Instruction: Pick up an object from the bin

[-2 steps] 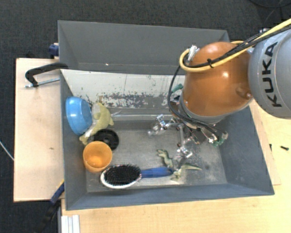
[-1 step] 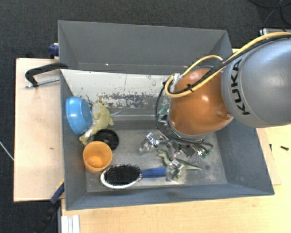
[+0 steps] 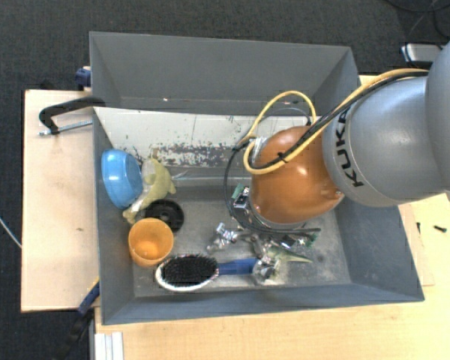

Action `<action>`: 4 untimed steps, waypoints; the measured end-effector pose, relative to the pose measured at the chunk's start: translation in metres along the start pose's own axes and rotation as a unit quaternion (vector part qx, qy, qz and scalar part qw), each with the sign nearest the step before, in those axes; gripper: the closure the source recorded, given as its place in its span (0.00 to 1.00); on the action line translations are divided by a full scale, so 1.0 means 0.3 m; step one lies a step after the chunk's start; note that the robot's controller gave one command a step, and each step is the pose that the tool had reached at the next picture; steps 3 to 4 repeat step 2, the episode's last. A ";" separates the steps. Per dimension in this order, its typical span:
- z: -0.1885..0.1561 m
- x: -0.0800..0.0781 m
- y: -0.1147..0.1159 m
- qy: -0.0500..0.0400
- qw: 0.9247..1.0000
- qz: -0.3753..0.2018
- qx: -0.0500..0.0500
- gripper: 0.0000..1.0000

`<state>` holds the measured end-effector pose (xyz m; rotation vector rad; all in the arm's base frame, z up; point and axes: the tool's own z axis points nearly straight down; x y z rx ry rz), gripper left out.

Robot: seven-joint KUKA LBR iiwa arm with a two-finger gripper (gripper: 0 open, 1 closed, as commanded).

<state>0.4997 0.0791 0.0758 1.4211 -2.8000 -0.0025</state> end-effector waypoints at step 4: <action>-0.591 -0.056 0.001 -0.006 1.000 -0.003 0.006 1.00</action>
Offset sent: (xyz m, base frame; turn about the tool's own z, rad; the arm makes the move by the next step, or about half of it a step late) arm 0.0000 0.0000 0.0000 0.0000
